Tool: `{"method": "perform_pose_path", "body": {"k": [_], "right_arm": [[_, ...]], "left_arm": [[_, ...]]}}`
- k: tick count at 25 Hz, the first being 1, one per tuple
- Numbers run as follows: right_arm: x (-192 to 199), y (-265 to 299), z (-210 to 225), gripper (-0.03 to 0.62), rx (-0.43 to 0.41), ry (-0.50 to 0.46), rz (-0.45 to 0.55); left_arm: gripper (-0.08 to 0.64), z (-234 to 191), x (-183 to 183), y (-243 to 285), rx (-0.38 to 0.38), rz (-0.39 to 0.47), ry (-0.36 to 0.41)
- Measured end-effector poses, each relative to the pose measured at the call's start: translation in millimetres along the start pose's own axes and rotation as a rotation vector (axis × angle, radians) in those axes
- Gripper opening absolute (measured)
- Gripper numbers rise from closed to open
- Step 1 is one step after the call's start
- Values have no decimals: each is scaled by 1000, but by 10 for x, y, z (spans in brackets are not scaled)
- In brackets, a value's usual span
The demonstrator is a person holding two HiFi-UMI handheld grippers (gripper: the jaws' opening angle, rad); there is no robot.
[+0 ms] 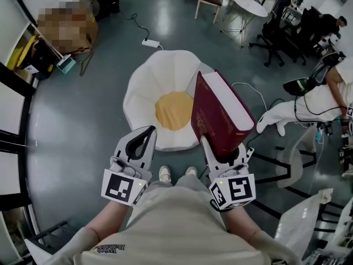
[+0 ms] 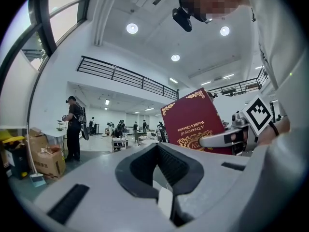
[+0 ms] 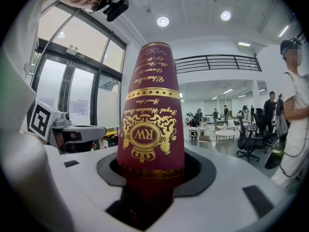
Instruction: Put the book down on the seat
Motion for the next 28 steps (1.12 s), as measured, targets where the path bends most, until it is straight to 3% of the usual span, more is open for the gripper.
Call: {"method": "perform_pose_path", "body": {"k": [16, 28], "right_arm": [[38, 239, 653, 216, -83, 40, -53], [650, 763, 995, 216, -81, -1, -192]], "left_arm": [[5, 231, -23, 549, -71, -23, -10], [5, 51, 367, 990, -118, -32, 0]]}}
Point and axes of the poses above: the fingertips, and each gripper's own axes: y forward along the fingers, z to its right, x out of its underside, the point moved 5 cm from there along -y, backward along the fingers, and after that the axes turned 2 degrees about -x, right-handed, at the moved point
